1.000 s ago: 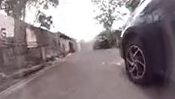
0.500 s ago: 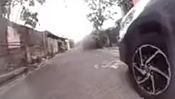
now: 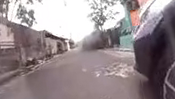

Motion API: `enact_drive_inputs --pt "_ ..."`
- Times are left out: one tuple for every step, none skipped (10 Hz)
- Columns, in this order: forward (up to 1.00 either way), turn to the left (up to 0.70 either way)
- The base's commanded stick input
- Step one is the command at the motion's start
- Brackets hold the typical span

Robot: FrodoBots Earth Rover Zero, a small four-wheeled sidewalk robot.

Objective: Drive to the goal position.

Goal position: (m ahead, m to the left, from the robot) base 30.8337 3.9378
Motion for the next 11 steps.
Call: enact_drive_inputs --pt "1.0 0.0" --pt "1.0 0.0" --pt "1.0 0.0" --pt "1.0 0.0" --pt "1.0 0.0" --pt "1.0 0.0" --pt "1.0 0.0" --pt "1.0 0.0" --pt "1.0 0.0" --pt "1.0 0.0" --pt "1.0 0.0"
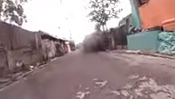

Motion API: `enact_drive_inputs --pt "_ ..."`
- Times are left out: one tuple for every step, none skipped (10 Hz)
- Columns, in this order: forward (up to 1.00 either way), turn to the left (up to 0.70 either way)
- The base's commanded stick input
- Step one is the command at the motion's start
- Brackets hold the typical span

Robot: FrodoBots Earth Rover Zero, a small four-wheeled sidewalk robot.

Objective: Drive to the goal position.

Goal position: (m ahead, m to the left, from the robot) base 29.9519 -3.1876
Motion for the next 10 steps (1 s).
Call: enact_drive_inputs --pt "1.0 0.0" --pt "1.0 0.0" --pt "1.0 0.09" --pt "1.0 0.39" --pt "1.0 0.4" --pt "1.0 0.4" --pt "1.0 0.4" --pt "1.0 0.18" --pt "1.0 0.0" --pt "1.0 0.0"
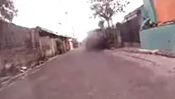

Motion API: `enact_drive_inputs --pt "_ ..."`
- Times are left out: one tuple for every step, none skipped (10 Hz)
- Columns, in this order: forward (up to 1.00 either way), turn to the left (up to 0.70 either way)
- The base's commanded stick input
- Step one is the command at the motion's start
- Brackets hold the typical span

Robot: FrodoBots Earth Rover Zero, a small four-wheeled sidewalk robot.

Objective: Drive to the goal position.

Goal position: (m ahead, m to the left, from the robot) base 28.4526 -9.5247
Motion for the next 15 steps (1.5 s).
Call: enact_drive_inputs --pt "1.0 0.0" --pt "1.0 0.0" --pt "1.0 0.0" --pt "1.0 0.0" --pt "1.0 0.0" --pt "1.0 0.0" --pt "1.0 0.0" --pt "1.0 0.0" --pt "1.0 0.0" --pt "1.0 0.0" --pt "1.0 0.0" --pt "1.0 0.0" --pt "1.0 0.01" --pt "1.0 0.11" --pt "1.0 0.36"
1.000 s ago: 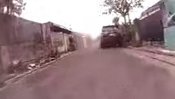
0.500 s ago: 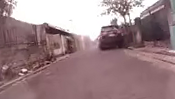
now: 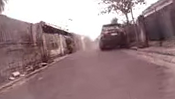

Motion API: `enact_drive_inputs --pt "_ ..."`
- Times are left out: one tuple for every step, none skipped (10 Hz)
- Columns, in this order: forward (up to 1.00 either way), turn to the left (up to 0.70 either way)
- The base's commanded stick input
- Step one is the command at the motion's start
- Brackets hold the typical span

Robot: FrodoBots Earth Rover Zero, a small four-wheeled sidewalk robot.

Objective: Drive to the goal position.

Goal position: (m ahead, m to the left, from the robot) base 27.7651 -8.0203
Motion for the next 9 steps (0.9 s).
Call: enact_drive_inputs --pt "1.0 0.34" --pt "1.0 0.06" --pt "1.0 0.0" --pt "1.0 0.0" --pt "1.0 0.0" --pt "1.0 0.0" --pt "1.0 0.0" --pt "1.0 0.0" --pt "1.0 0.0"
